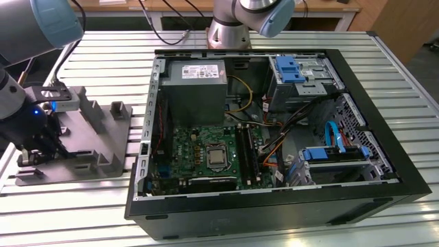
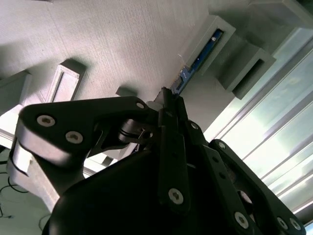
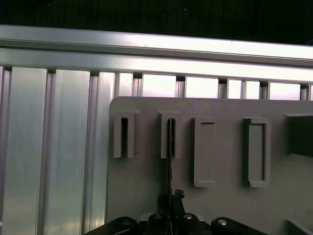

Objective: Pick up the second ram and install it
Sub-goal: 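Pick up the second ram and move it above second insertion slot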

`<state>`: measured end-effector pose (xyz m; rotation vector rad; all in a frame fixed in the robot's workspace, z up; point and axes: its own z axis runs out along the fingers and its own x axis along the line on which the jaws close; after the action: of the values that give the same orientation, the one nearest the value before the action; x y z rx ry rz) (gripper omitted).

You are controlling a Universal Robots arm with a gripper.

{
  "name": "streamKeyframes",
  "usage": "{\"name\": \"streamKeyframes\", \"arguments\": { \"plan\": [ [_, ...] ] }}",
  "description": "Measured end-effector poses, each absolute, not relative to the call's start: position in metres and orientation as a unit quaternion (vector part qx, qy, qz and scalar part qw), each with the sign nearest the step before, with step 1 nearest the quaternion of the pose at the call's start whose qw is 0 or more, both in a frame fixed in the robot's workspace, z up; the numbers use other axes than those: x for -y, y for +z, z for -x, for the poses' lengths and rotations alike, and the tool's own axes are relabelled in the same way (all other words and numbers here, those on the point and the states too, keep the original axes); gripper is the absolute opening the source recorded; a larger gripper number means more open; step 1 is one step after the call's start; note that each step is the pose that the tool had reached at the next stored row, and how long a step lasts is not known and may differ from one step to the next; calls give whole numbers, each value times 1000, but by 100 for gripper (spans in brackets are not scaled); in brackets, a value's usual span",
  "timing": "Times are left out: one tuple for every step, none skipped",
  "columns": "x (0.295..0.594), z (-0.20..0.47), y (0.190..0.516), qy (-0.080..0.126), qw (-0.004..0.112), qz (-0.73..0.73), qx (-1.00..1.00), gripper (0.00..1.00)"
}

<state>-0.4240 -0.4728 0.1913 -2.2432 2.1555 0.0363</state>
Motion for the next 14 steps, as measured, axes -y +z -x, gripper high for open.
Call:
{"name": "streamKeyframes", "arguments": {
  "plan": [
    [473,424,191,12,15,721,-693,14],
    [473,424,191,12,15,721,-693,14],
    [473,424,191,12,15,721,-693,14],
    [473,424,191,12,15,721,-693,14],
    [473,424,191,12,15,721,-693,14],
    [473,424,191,12,15,721,-693,14],
    [473,424,191,12,15,721,-693,14],
    [473,424,191,12,15,721,-693,14],
    [473,424,191,12,15,721,-693,14],
    [473,424,191,12,15,721,-693,14],
    [473,424,191,12,16,721,-693,14],
    [473,424,192,12,16,721,-693,14],
    [473,424,193,12,16,721,-693,14],
    [473,424,194,12,16,721,-693,14]
  ]
}}
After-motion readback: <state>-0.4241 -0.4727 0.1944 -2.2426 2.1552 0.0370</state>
